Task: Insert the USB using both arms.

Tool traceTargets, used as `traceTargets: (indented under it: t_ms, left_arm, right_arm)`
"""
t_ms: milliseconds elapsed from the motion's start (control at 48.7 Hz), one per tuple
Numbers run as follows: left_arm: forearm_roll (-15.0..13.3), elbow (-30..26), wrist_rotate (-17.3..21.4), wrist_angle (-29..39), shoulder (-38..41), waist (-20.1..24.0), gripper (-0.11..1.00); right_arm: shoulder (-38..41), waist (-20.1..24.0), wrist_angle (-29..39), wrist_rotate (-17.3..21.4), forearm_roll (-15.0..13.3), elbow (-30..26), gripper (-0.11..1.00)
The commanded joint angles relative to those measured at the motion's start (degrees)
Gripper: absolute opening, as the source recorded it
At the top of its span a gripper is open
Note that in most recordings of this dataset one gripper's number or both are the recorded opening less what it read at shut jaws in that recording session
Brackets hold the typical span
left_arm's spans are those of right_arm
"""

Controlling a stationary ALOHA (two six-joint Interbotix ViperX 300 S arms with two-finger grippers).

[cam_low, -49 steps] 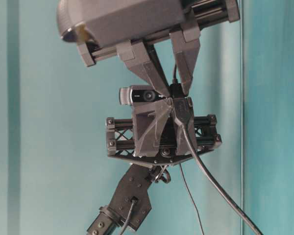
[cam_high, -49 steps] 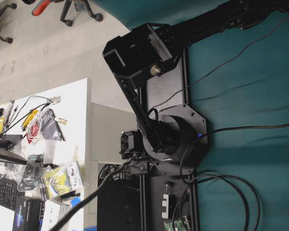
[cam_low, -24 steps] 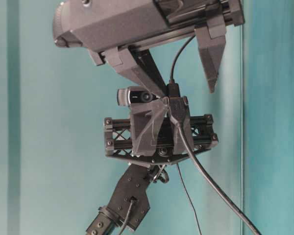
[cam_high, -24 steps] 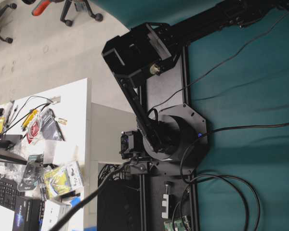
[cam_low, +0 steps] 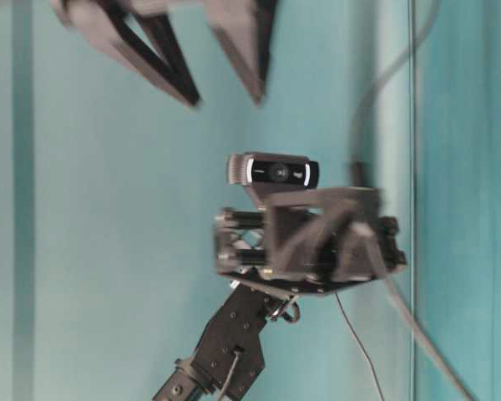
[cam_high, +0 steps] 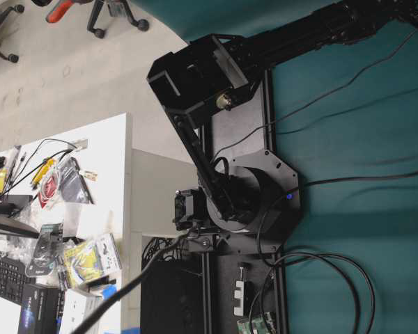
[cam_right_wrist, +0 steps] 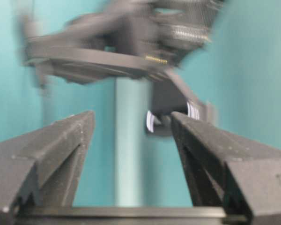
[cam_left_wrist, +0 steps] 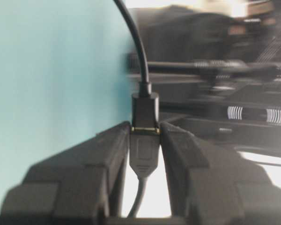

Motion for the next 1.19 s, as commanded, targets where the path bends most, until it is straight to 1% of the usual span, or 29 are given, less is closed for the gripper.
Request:
traceTargets:
  t_ms: [0,41,62,103,164,226,288,308,411,514,575,637,658,781,863,945,986,1028,1171]
  left_arm:
    - [4.6,-0.8,-0.5,-4.1,-4.2,-0.2,0.28]
    - [6.5,-1.1,-0.5,-6.5,-5.1,-0.4,0.28]
    - [7.5,-1.1,-0.5,-7.7,-5.4,-0.6,0.28]
    - [9.2,-1.4,-0.5,-10.3,-6.3,-1.2,0.28]
    - [11.6,-1.6,-0.5,-14.2,-7.4,-2.6,0.28]
    - [14.1,-1.8,-0.4,-17.6,-8.0,-4.3,0.28]
    - [16.5,-1.9,-0.4,-20.1,-8.2,-6.2,0.28]
    - [17.2,-2.0,-0.4,-20.7,-8.1,-6.9,0.28]
    - [22.5,-2.7,-0.3,-23.1,-7.3,-11.2,0.28]
    - [29.1,-3.3,-0.6,-25.4,-5.8,-15.3,0.28]
    - [33.7,-3.4,-1.2,-27.1,-4.9,-17.4,0.28]
    - [38.1,-3.6,-3.1,-29.1,-4.0,-19.0,0.28]
    - [40.2,-3.8,-4.6,-30.2,-3.7,-19.5,0.28]
    - [49.0,-4.1,-12.0,-34.0,-2.5,-20.7,0.28]
    - [54.8,-4.5,-16.1,-34.9,-1.8,-21.7,0.28]
    - [59.9,-4.8,-19.8,-34.8,-1.1,-23.0,0.28]
    - [61.3,-5.0,-20.9,-34.9,-1.1,-23.6,0.28]
    - [62.0,-5.1,-21.9,-35.1,-1.1,-23.9,0.28]
    - [62.1,-5.4,-23.2,-34.8,-1.2,-24.9,0.28]
  right_arm:
    - [-3.3,1.8,2.4,1.9,4.2,-2.2,0.74]
    - [-4.6,2.4,3.7,3.8,6.9,-2.7,0.74]
    - [-5.4,2.7,4.6,5.4,9.0,-3.1,0.74]
    - [-7.0,3.0,5.6,7.9,11.3,-3.4,0.74]
    - [-9.5,3.2,6.5,12.0,13.9,-3.3,0.74]
    - [-12.5,3.2,6.6,16.7,15.6,-3.1,0.74]
    - [-15.5,3.2,6.9,21.4,16.6,-2.5,0.74]
    - [-16.6,3.2,6.9,23.0,16.7,-2.3,0.74]
    - [-22.3,3.2,6.9,30.4,16.8,0.2,0.74]
    - [-27.2,3.1,6.9,35.1,16.8,2.8,0.74]
    - [-29.6,3.1,6.9,36.1,16.8,4.0,0.74]
    - [-31.2,3.1,6.9,36.1,16.8,4.9,0.74]
    - [-31.6,3.1,6.9,36.1,16.8,5.2,0.74]
    - [-32.5,3.1,6.9,36.0,17.0,6.3,0.74]
    - [-32.6,3.2,6.9,35.9,17.0,6.7,0.74]
    - [-32.5,3.1,6.9,35.9,17.0,6.7,0.74]
    - [-32.6,3.2,6.9,35.9,17.0,6.7,0.74]
    - [-32.6,3.2,6.9,35.9,17.0,6.8,0.74]
    - [-32.7,3.2,6.9,35.8,17.0,6.7,0.74]
